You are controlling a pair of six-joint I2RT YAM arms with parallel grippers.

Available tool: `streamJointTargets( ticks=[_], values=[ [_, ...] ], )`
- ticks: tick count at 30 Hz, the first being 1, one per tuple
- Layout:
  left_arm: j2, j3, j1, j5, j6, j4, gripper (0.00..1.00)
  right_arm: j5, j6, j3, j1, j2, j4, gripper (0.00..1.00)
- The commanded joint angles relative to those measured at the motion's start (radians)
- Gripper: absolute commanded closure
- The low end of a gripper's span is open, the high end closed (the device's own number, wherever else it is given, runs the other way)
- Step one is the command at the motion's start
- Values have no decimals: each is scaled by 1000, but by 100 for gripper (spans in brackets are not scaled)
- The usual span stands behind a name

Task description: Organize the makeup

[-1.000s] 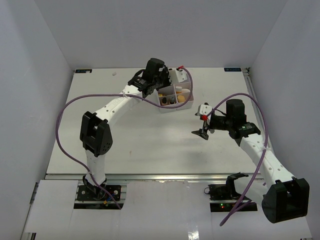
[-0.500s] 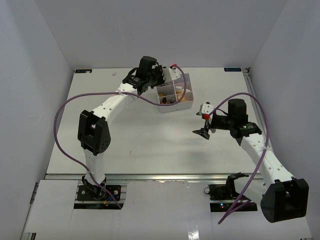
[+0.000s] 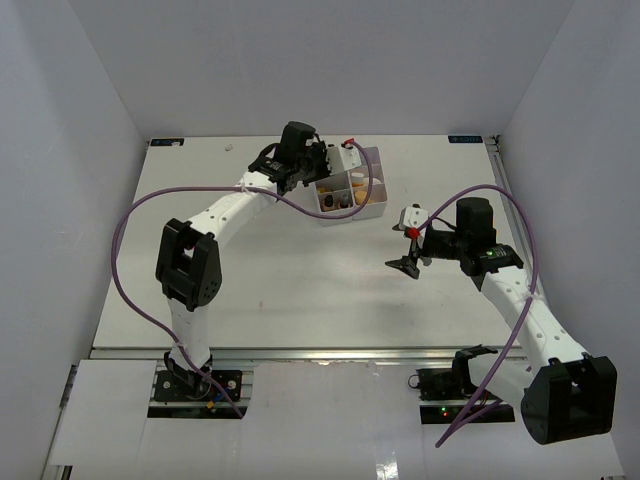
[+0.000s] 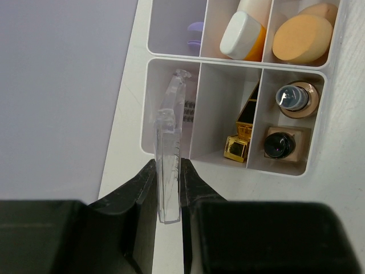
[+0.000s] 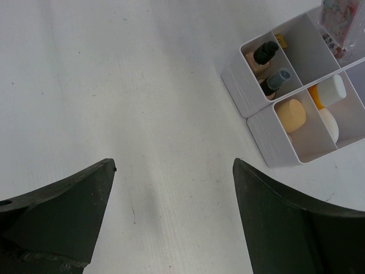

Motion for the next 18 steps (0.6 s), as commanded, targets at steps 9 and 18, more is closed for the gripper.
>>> streamJointTargets(
  ticks=[9, 18],
  values=[
    [-50, -9, 0, 47, 6, 55, 100, -35, -5, -8, -12, 9, 8, 10],
    [-44, -19, 0, 58, 24, 47, 100, -35, -5, -7, -14, 7, 6, 10]
  ],
)
